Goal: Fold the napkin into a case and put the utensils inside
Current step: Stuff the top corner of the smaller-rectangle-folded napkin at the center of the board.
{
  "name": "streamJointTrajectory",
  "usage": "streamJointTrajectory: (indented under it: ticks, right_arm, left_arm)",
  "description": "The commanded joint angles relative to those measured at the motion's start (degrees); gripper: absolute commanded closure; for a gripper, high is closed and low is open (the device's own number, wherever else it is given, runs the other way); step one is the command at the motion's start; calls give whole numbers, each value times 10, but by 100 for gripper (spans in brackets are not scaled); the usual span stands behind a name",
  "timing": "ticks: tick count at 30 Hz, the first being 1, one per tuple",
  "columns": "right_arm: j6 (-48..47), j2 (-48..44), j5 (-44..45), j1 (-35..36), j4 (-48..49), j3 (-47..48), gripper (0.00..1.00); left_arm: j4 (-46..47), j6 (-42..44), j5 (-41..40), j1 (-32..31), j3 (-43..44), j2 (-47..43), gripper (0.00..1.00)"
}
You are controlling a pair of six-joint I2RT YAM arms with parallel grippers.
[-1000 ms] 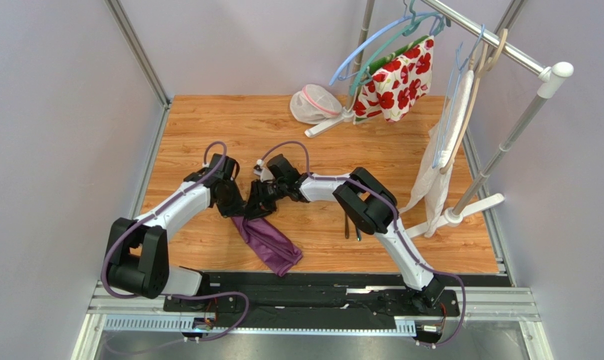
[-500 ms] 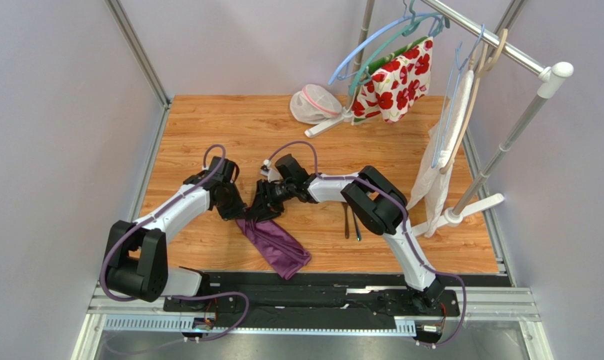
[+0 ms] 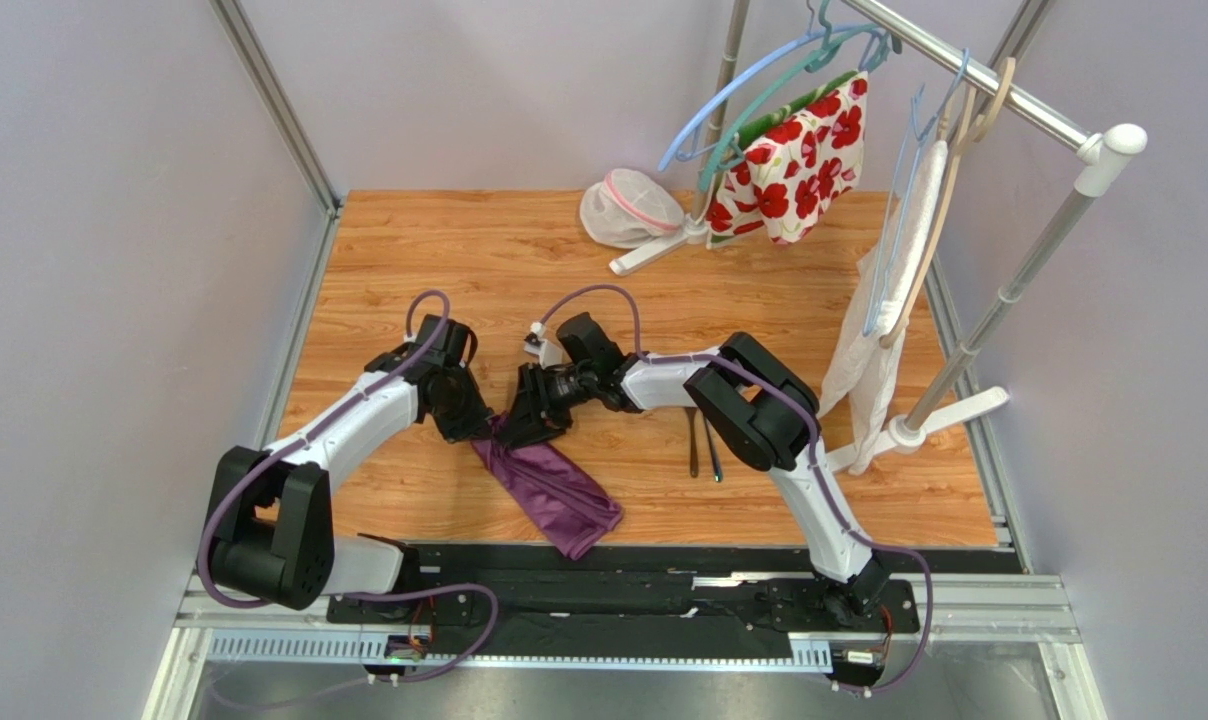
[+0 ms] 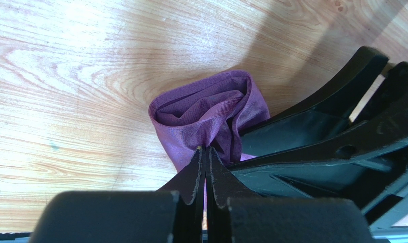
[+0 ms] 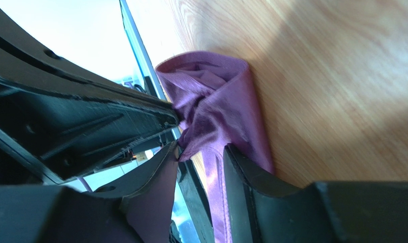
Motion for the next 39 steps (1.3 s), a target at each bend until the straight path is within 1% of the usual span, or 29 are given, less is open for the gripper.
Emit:
streamJointTrajectory:
  ticks: [1, 4, 6, 8, 10, 15, 18, 19, 21, 22, 23, 24, 30, 36, 39]
  right_arm:
    - [3, -38, -14, -1, 52, -19, 60]
    - [-2, -41, -16, -1, 53, -24, 62]
    - [3, -46, -21, -1, 80, -39, 62]
    - [4, -52, -25, -2, 89, -42, 59]
    - [-5, -56, -23, -2, 75, -35, 55]
    - [-16, -62, -16, -5, 56, -40, 53]
    - [-12, -53, -13, -8, 62, -46, 63]
    - [-12, -50, -13, -9, 62, -47, 70]
    - [-14, -44, -11, -8, 60, -40, 78]
    - [-17, -35, -10, -7, 55, -35, 84]
    - [-24, -31, -6, -6, 46, -22, 87]
    - [-38, -25, -1, -4, 22, -13, 92]
    - [-53, 10, 2, 10, -5, 38, 100]
    - [-41, 31, 6, 23, 0, 59, 100]
    - [-38, 40, 25, 28, -5, 66, 100]
  left_arm:
    - [-1, -6, 6, -2, -2, -19, 100]
    - [-2, -6, 6, -2, -2, -17, 100]
    - [-1, -6, 8, -2, -3, -17, 100]
    - [-1, -5, 6, -2, -3, -17, 100]
    - [-1, -5, 5, -2, -3, -16, 100]
    - [-1, -5, 4, -2, -3, -17, 100]
    - [-2, -4, 5, -2, -1, -16, 100]
    - [-2, -3, 5, -2, -1, -16, 100]
    - [-2, -4, 5, -2, -1, -17, 100]
    - [-2, -4, 6, -2, -1, -17, 100]
    - [-2, -4, 7, -2, -1, -17, 100]
    - [-3, -4, 8, -2, -1, -16, 100]
    - [-4, -6, 11, -2, -6, -25, 100]
    - [-7, -5, 19, -4, -6, -24, 100]
    - [-5, -5, 38, -7, -4, -20, 100]
